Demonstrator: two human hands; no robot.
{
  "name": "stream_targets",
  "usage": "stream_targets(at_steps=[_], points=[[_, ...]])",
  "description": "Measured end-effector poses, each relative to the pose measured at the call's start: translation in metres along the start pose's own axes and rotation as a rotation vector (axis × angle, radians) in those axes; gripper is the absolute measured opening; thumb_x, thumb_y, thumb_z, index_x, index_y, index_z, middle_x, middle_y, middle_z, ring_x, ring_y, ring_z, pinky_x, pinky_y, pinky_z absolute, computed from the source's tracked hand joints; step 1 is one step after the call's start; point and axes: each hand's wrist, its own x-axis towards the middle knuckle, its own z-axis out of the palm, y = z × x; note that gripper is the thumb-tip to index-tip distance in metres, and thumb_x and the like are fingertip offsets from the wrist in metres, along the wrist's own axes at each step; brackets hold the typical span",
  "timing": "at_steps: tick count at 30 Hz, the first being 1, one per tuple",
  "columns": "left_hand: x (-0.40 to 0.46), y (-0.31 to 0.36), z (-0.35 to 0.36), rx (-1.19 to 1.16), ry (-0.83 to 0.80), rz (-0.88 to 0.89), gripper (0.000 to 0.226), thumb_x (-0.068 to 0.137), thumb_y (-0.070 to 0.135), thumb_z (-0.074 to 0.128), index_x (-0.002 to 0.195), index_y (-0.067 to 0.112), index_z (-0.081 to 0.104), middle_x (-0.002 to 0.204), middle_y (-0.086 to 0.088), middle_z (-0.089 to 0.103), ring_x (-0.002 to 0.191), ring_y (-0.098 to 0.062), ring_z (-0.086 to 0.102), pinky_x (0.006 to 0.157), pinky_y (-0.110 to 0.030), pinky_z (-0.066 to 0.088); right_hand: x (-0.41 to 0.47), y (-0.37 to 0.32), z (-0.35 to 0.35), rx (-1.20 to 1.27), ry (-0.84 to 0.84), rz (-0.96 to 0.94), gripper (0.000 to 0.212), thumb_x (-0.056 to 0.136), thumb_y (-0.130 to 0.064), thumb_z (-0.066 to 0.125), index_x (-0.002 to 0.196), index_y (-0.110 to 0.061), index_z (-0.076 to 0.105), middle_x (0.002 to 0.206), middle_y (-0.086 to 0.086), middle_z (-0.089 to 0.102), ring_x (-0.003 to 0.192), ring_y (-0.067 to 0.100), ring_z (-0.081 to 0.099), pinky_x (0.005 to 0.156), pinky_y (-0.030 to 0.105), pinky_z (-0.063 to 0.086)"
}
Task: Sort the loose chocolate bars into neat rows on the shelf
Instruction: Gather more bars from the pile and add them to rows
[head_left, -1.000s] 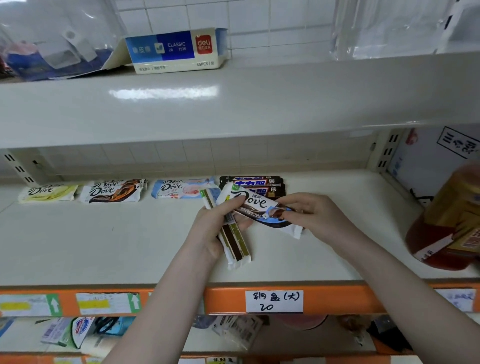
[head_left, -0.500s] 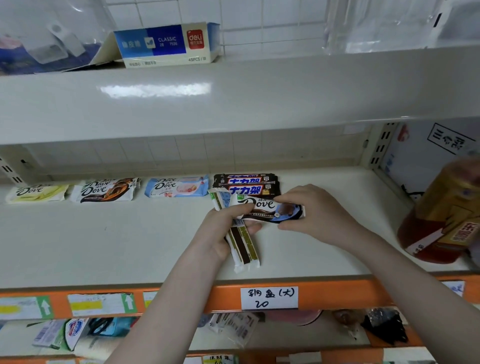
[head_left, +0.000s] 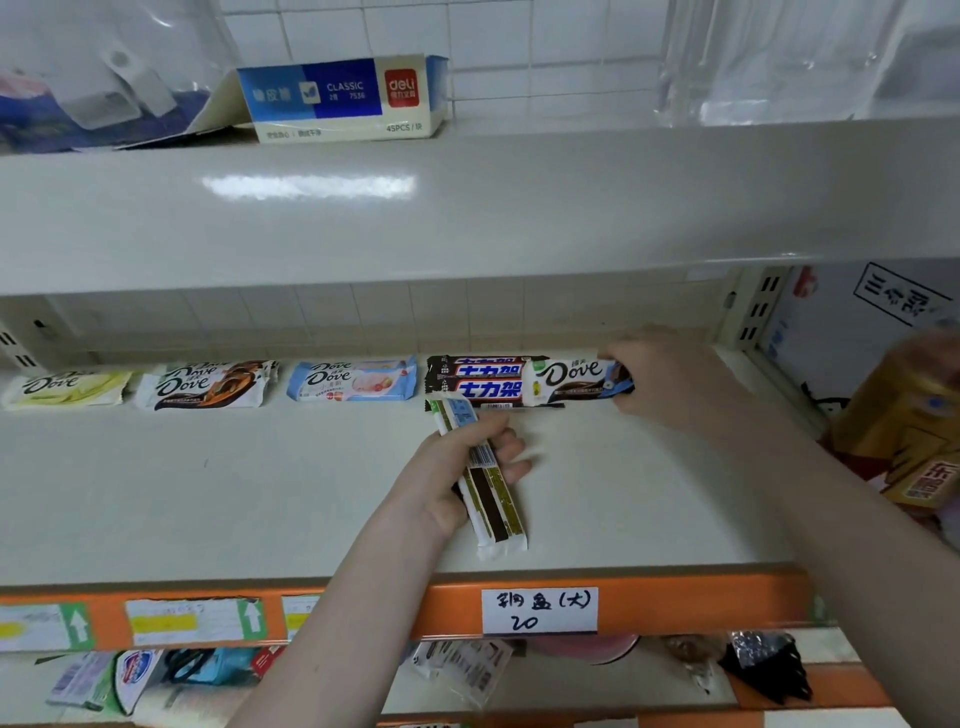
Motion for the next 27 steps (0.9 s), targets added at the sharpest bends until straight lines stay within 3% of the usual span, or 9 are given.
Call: stream_targets(at_steps=[7,10,13,16,18,22,25,27], points=[[-0.003,0.001,-0.003,-0.001,-0.011,-0.031,0.013,0.087,0.001,0.055,0.077,0.009,0.053,0.063,-0.006,0.052,0.054,-0.015,0.054,0.051,-0.028,0.054,0.033,0.036,0.016,-0.100,-0.165,0.077,0.022,0.079,-0.017,0.058,0.100,-0.012,0.062,0.102,0.006,0.061,0.090,0.024,0.055,0.068,0.025,0.035],[-0.004,0.002,-0.004,0.012,0.000,-0.024,0.015,0.088,0.001,0.053,0.075,0.009,0.053,0.063,-0.006,0.051,0.055,-0.015,0.052,0.052,-0.029,0.056,0.040,0.044,0.019,-0.150,-0.180,0.101,0.012,0.078,-0.021,0.058,0.086,-0.012,0.059,0.090,0.011,0.063,0.073,0.026,0.053,0.064,0.027,0.038],[-0.003,0.002,-0.005,0.036,0.000,-0.014,0.016,0.088,0.000,0.053,0.075,0.009,0.053,0.062,-0.006,0.050,0.051,-0.013,0.052,0.057,-0.031,0.058,0.044,0.049,0.023,-0.156,-0.269,0.143,0.019,0.073,-0.019,0.061,0.091,-0.012,0.060,0.084,0.008,0.060,0.074,0.026,0.055,0.062,0.025,0.039],[-0.002,0.002,-0.007,0.033,-0.010,-0.015,0.016,0.087,0.000,0.054,0.074,0.009,0.054,0.060,-0.005,0.051,0.050,-0.013,0.052,0.060,-0.033,0.059,0.048,0.053,0.024,-0.115,-0.315,0.157,0.012,0.073,-0.017,0.062,0.079,-0.015,0.052,0.073,0.002,0.052,0.068,0.022,0.050,0.058,0.023,0.034],[-0.001,0.003,-0.009,0.029,-0.007,-0.016,0.015,0.087,0.000,0.055,0.075,0.009,0.054,0.060,-0.006,0.053,0.050,-0.013,0.053,0.056,-0.032,0.058,0.052,0.053,0.022,-0.095,-0.340,0.171,0.016,0.072,-0.016,0.062,0.070,-0.018,0.046,0.063,-0.004,0.045,0.064,0.019,0.046,0.054,0.023,0.031],[0.002,0.003,-0.011,0.014,0.020,-0.027,0.009,0.086,0.000,0.057,0.080,0.007,0.055,0.060,-0.007,0.057,0.049,-0.014,0.057,0.064,-0.037,0.060,0.057,0.053,0.020,-0.070,-0.374,0.160,0.033,0.072,-0.011,0.060,0.056,-0.023,0.034,0.058,-0.003,0.040,0.063,0.021,0.043,0.048,0.024,0.028],[0.003,0.003,-0.011,0.005,0.031,-0.039,0.007,0.086,0.001,0.057,0.083,0.007,0.055,0.059,-0.007,0.058,0.048,-0.014,0.058,0.063,-0.038,0.060,0.060,0.052,0.019,-0.053,-0.397,0.145,0.021,0.072,-0.008,0.059,0.061,-0.018,0.044,0.066,0.003,0.049,0.068,0.023,0.046,0.051,0.025,0.029],[0.004,0.003,-0.010,0.002,0.038,-0.041,0.007,0.086,0.001,0.057,0.084,0.007,0.055,0.059,-0.007,0.058,0.047,-0.014,0.058,0.065,-0.038,0.059,0.061,0.053,0.019,-0.045,-0.400,0.137,0.007,0.071,-0.007,0.059,0.076,-0.011,0.056,0.074,0.007,0.053,0.071,0.023,0.048,0.056,0.025,0.031]])
